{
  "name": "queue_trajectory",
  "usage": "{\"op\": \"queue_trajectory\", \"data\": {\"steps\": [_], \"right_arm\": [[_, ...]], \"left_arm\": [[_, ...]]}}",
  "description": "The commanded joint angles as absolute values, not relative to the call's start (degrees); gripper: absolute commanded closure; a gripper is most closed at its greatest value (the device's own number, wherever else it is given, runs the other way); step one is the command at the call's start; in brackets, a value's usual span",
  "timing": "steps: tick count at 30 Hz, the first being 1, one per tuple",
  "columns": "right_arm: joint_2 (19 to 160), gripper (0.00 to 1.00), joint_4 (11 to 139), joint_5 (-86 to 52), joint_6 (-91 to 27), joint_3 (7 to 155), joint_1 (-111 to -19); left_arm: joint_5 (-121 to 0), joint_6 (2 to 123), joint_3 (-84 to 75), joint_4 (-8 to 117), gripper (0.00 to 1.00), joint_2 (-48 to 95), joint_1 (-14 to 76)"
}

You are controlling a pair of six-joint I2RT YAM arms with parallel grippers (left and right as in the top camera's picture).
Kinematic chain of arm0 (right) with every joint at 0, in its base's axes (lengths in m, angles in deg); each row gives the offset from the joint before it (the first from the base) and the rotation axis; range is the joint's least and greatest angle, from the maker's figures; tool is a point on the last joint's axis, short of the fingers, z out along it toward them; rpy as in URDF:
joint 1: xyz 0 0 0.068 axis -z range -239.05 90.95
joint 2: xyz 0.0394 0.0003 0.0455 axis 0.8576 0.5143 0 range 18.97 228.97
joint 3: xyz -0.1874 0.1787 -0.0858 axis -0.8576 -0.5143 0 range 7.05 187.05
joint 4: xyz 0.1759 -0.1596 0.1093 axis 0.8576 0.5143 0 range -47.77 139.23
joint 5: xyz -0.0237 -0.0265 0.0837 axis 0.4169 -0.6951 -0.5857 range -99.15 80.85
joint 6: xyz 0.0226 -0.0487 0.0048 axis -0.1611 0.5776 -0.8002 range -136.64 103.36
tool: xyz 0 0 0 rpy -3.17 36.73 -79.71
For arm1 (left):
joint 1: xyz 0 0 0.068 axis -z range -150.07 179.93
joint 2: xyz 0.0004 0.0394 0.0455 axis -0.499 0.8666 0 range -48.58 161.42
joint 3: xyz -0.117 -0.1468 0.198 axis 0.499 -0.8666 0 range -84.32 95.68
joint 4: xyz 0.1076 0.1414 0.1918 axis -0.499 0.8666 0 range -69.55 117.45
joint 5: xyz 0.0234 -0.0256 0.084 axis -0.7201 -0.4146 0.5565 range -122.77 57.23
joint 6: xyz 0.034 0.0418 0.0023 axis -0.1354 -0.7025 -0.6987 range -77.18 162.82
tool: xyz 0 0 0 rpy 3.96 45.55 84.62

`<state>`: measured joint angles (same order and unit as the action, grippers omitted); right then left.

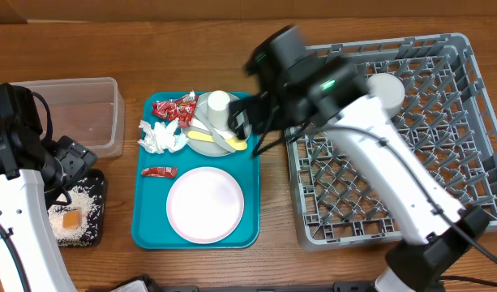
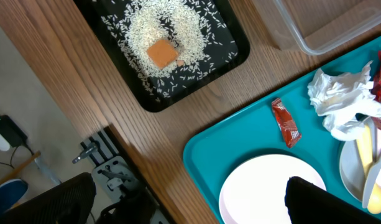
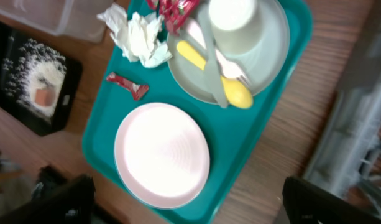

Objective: Sort waste into correct bins and load items into the dishwasher rack
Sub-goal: 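Reach the right gripper to the white plate and grasp its rim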

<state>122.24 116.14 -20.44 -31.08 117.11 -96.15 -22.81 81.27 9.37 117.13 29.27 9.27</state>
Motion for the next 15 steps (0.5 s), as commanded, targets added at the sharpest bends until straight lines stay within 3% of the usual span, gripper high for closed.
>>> {"op": "queue_trajectory", "data": {"steps": [1,7,10,15], "right_arm": [[121.9,0.02,110.8,-10.8,-36.7,109.5,-100.8],[122.0,0.13,95.9,-11.8,-37.9,95.2,-104.8],[122.0,0.27,90.1,-13.1,-38.7,89.2,-105.0],[122.0,0.3,85.7,-15.7,-42.2,83.0,-105.0]], "left_arm": [[-23.9,80.1,10.3,117.3,0.0,28.5,8.9],[-23.2,80.0,10.3,117.3,0.0,28.6,8.9],[-23.2,80.0,10.3,117.3,0.0,28.6,8.9],[-23.2,80.0,10.3,117.2,0.0,28.6,8.9]]}}
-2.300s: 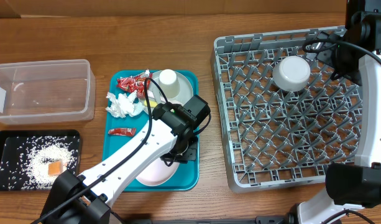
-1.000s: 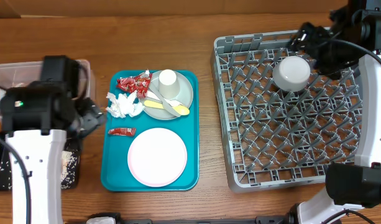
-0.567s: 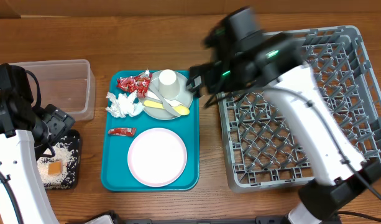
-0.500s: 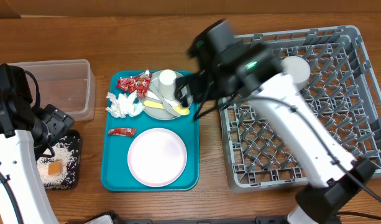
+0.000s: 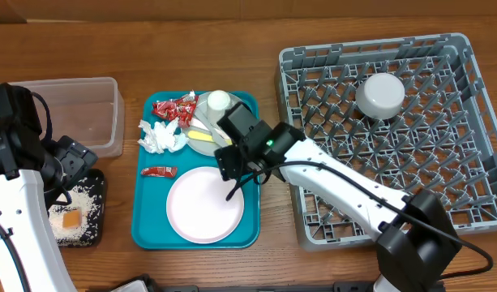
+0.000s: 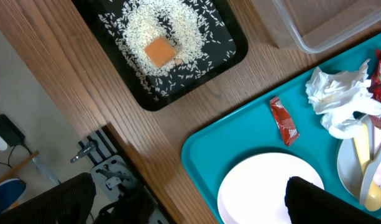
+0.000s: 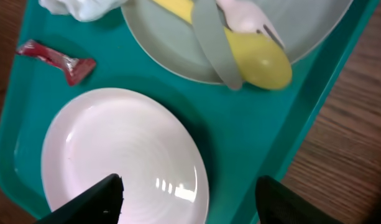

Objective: Sort waste into correct bins and load items into the dishwasher rack
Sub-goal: 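Reach the right gripper to the white plate and grasp its rim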

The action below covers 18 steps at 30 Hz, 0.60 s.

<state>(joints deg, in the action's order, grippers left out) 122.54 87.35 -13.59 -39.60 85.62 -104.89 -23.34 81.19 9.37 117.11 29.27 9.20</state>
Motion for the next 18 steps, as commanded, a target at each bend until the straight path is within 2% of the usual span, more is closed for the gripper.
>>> {"op": "queue_trajectory", "data": {"steps": [1,6,18], "right_arm": [[122.0,0.3,84.8,-16.9,-42.2,82.2,-105.0],[123.0,0.35,79.5,-19.7,-48.0,76.8,-105.4],[130.5,0.35,77.4,-21.3,-48.4,76.1,-108.5]], "left_arm": [[-23.2,80.0,10.3,117.3,0.0,28.6,8.9],[-23.4,80.1,10.3,117.3,0.0,28.6,8.9],[-23.4,80.1,10.3,117.2,0.0,28.6,8.9]]}}
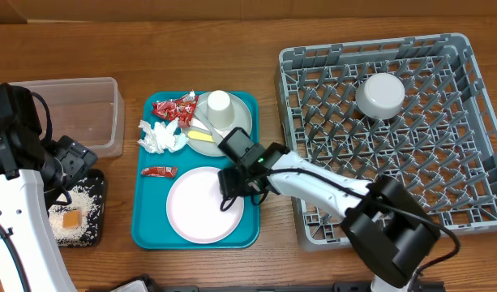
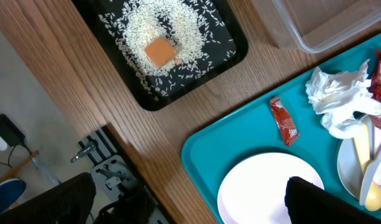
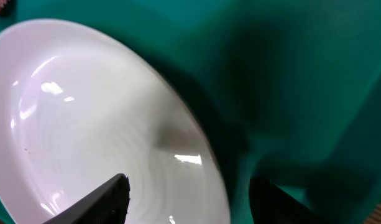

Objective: Sort waste into correct bins and load items into the dishwasher rack
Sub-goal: 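Reach the right gripper to the white plate and grasp its rim, then lift the plate with the right gripper and carry it to the rack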

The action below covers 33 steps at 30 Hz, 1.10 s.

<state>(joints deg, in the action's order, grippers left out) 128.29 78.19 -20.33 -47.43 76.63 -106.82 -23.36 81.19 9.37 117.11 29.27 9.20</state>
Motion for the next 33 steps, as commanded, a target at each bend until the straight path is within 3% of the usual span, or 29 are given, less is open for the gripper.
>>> {"op": "queue_trajectory", "data": {"steps": [1,5,12,15,25,33], "right_arm": [[131.1,0.36,77.2,-21.3,-48.4,76.1,-108.7],[131.7,0.46,77.2,-21.2,-48.4,76.1,-108.8],[131.6,0.85,78.5,-21.2,-48.4,77.7,-108.8],[131.6,0.95,80.5,-21.1,-48.2,79.6,-108.8],[130.7,0.96,91.4,-26.5,-44.6,89.1,-108.8],[124.7,0.96,107.5,-27.1,-37.9,102.6,-107.4]], "left_arm": [[-23.4,80.1,10.3,117.2,0.0,28.6,8.9],[-23.4,80.0,10.3,117.2,0.0,28.6,8.9],[-23.4,80.0,10.3,117.2,0.0,28.6,8.9],[-23.4,80.0,10.3,117.2,0.0,28.6,8.9],[-23.4,80.1,10.3,117.2,0.0,28.6,8.9],[-23.4,80.1,10.3,117.2,0.0,28.6,8.9]]}}
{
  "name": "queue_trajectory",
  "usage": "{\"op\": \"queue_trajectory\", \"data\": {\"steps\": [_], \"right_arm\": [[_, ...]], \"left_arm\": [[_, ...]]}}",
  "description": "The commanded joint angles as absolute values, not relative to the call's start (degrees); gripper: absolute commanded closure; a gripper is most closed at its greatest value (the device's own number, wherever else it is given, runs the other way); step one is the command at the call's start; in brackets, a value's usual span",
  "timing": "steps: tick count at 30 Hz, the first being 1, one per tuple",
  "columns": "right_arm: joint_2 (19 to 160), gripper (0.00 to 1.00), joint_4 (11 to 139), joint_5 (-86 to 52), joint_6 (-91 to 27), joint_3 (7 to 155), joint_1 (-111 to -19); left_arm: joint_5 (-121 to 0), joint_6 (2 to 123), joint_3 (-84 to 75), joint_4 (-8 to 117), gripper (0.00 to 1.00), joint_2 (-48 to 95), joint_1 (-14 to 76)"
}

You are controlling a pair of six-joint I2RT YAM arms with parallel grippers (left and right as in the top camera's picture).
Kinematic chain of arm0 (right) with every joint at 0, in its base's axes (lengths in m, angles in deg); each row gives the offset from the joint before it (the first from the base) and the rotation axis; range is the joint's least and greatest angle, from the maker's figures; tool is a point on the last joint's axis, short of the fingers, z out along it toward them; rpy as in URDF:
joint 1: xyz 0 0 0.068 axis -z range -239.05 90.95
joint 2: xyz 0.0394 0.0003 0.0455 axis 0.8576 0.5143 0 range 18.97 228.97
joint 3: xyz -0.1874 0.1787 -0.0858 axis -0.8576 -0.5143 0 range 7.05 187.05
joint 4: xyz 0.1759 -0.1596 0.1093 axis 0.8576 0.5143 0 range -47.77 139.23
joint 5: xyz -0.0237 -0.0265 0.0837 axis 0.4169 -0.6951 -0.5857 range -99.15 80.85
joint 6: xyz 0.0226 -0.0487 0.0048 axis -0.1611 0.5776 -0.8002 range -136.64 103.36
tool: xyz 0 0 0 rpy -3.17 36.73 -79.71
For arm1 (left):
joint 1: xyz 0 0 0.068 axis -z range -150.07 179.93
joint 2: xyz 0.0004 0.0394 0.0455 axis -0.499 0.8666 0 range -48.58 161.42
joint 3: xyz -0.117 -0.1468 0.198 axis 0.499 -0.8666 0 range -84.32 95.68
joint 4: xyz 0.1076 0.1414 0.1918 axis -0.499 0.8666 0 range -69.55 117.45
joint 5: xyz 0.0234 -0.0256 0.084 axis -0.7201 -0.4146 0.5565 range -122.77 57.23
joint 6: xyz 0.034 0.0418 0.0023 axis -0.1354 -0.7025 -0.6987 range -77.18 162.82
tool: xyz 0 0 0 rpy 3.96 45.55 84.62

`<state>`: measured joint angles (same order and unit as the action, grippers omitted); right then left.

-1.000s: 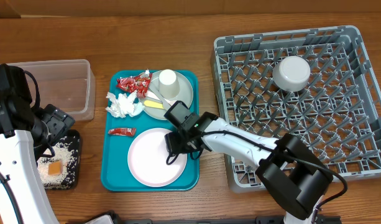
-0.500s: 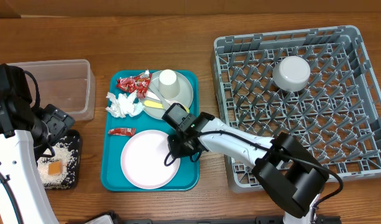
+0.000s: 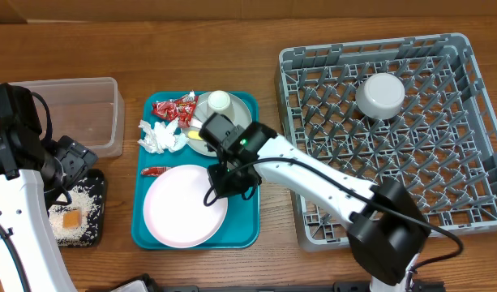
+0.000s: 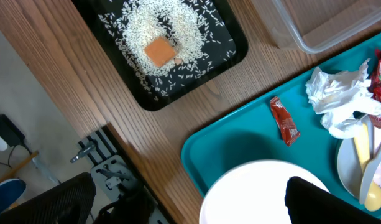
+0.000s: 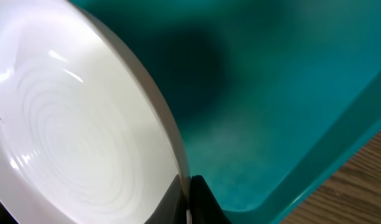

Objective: Sort waste into correct bins and load items into the dishwasher rack
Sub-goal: 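Lift the plate with the right gripper and carry it to the rack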

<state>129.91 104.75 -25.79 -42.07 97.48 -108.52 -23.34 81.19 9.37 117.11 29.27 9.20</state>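
Observation:
My right gripper [image 3: 224,185] is shut on the right rim of the white plate [image 3: 179,211], which sits tilted over the front of the teal tray [image 3: 248,207]. The right wrist view shows the fingers [image 5: 189,196] pinching that rim [image 5: 171,143]. At the tray's back, a grey plate [image 3: 244,115] holds a white cup [image 3: 220,100] and cutlery. Red wrappers [image 3: 173,108], a crumpled napkin [image 3: 161,136] and a small red sachet [image 3: 159,171] lie on the tray's left. My left gripper [image 4: 190,202] is open, high above the tray's left corner, with nothing between its fingers.
The grey dishwasher rack [image 3: 289,162] fills the right side, with an upturned grey bowl [image 3: 380,95] at its back. A clear bin [image 3: 78,113] stands at the far left. In front of it is a black tray [image 3: 92,212] holding rice and an orange cube.
My right gripper, open astride the white plate's right rim before, is now shut on it. The plate has tipped up and shifted left on the tray. The left arm has not moved.
First my right arm was high above the tray's back right with the plate flat in front. It then stood lower, open near the plate's rim, then with its fingers astride the rim. Now it grips the plate, tilted. The left arm stayed still.

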Motion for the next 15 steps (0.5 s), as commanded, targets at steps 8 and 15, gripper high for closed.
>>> {"op": "queue_trajectory", "data": {"steps": [8,15], "right_arm": [[117.1,0.96,121.6,-10.3,-37.6,112.5,-98.2],[112.9,0.96,122.3,-4.8,-35.9,116.0,-81.1]], "left_arm": [[-23.4,80.1,10.3,117.2,0.0,28.6,8.9],[-23.4,80.1,10.3,117.2,0.0,28.6,8.9]]}}
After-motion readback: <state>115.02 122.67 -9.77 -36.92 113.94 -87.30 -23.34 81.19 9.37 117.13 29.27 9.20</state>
